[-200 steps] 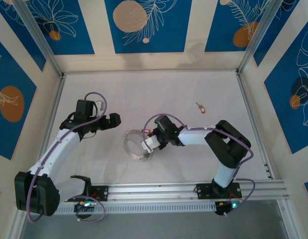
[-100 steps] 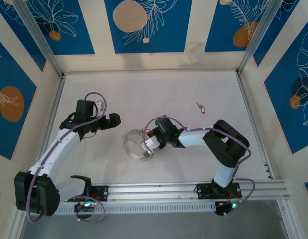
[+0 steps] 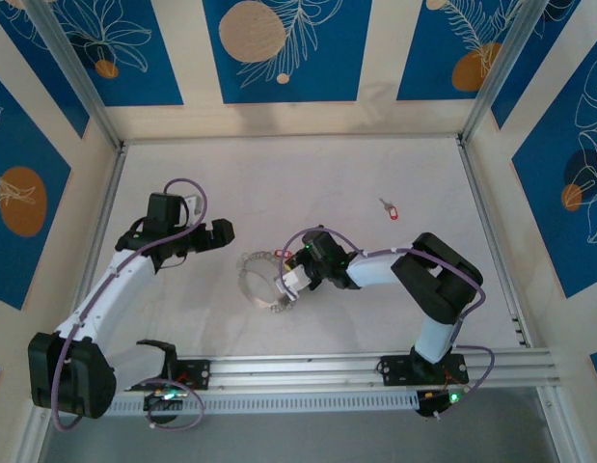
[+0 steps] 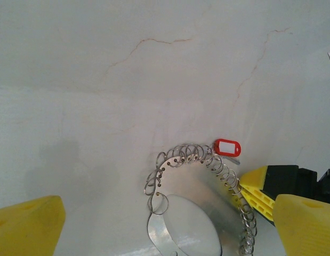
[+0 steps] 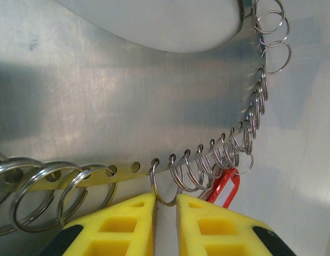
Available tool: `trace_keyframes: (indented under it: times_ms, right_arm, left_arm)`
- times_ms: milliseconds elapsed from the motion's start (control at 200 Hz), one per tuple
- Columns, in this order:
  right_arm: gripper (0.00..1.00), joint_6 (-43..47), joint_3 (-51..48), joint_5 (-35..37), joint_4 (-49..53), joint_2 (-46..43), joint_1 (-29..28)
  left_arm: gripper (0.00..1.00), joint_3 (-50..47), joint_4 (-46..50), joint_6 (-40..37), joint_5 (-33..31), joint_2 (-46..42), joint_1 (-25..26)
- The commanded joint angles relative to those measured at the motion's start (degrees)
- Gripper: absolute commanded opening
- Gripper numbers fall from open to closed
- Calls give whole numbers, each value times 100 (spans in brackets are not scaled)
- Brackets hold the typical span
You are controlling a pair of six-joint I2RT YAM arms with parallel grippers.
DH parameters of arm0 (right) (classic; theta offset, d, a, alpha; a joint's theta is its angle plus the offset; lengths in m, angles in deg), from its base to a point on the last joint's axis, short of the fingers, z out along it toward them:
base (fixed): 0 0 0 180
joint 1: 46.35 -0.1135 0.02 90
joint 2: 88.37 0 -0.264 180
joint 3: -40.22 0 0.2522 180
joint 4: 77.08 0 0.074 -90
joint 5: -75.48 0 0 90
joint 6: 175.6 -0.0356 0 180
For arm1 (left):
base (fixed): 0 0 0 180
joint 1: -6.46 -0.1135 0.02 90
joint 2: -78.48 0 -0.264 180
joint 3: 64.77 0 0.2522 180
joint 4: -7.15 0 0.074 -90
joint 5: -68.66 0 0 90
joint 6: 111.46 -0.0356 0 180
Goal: Put the keys on the keyring
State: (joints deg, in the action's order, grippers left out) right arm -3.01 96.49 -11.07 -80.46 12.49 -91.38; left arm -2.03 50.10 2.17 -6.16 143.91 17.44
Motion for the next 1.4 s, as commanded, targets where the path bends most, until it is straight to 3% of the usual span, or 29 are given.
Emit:
trace_keyframes:
  times_ms: [0, 655, 1105, 1395]
  right_arm:
    - [19, 141, -125, -227, -166, 109, 12]
    - [18, 524, -214, -465, -656, 341, -22]
    - [17, 1331, -198, -722, -477, 364, -45]
    - [14, 1317, -253, -787, -539, 262, -40]
  left_arm:
    - [100, -32, -34, 43, 117, -13, -32]
    - [100, 3, -19, 18, 161, 45, -33]
    - [100, -41, -67, 71, 165, 14, -32]
    - [100, -37, -71, 36, 169, 38, -33]
